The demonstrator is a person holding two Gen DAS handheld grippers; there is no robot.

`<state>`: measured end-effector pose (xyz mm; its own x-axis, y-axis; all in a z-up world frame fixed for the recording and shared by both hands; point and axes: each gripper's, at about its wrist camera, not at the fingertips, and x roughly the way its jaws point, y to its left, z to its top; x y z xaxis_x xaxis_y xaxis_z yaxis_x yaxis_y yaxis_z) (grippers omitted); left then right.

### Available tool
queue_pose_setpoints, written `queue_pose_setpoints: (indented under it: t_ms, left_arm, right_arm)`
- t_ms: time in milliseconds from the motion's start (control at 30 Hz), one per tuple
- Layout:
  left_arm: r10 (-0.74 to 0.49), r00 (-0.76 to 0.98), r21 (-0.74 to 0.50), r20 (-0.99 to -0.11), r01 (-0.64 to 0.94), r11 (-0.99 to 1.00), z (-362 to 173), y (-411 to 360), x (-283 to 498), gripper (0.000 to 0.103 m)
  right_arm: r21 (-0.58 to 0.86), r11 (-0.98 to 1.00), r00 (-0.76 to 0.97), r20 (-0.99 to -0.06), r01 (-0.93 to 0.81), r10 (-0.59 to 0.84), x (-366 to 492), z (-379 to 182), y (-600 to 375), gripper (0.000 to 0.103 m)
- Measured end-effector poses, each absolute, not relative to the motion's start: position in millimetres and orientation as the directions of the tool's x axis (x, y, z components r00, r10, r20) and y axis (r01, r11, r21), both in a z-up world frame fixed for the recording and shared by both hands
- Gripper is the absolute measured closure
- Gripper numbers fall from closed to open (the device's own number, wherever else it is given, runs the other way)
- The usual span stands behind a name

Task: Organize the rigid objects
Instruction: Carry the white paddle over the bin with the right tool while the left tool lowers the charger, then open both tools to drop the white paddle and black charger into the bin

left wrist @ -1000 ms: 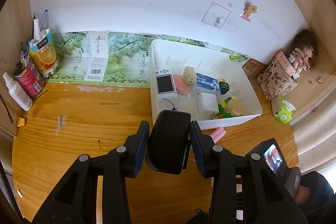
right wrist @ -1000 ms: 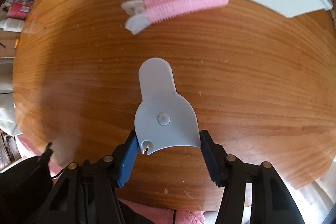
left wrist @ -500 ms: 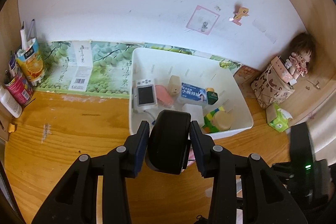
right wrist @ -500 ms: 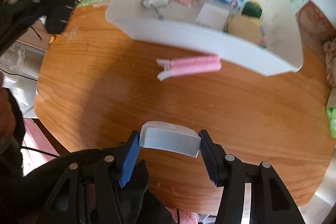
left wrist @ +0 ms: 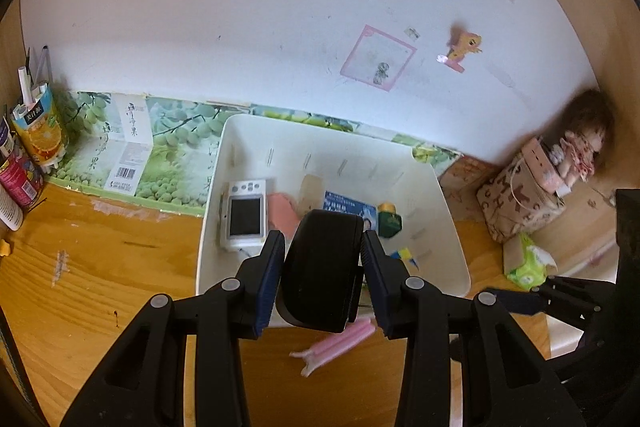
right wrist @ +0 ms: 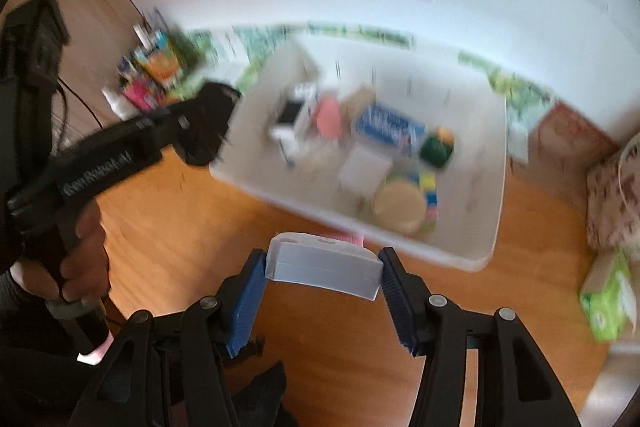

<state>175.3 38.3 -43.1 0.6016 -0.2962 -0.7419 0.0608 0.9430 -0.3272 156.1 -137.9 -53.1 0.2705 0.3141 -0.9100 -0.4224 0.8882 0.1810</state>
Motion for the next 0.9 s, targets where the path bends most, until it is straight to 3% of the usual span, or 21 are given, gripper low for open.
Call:
queue_pose_setpoints:
  t_ms: [467, 567, 633, 900]
  left_arm:
    - [-0.243, 0.595, -0.32, -0.766, -0.026, 0.947, -68.6, 31.7, 206.7, 0.06]
    - [-0.26, 0.601, -0.331, -0.756, -0.008, 0.943, -68.2, 28.9, 207.9, 0.049]
    - [-0.259, 0.615, -0.327, -0.745, 0.002, 0.945, -65.2, 26.9, 208.0, 0.035]
    - [-0.248, 0.642, -0.317, -0.726, 0.009, 0.948, -50.4, 26.2, 201.7, 0.028]
  right_arm:
    - [0.209, 0.887, 0.501, -0.762, -0.411, 0.411, 204.8, -73.9, -169.1, 0.046]
    - [0.237, 0.89, 0.516, -0.745, -0.388, 0.423, 210.4, -77.7, -177.6, 0.046]
    - [0.248, 0.891, 0.526, -0.735, -0.38, 0.429, 212.0, -78.5, -181.9, 0.046]
    - [0.23, 0.9, 0.621, -0.659, -0.371, 0.424, 198.5, -59.4, -191.0, 0.027]
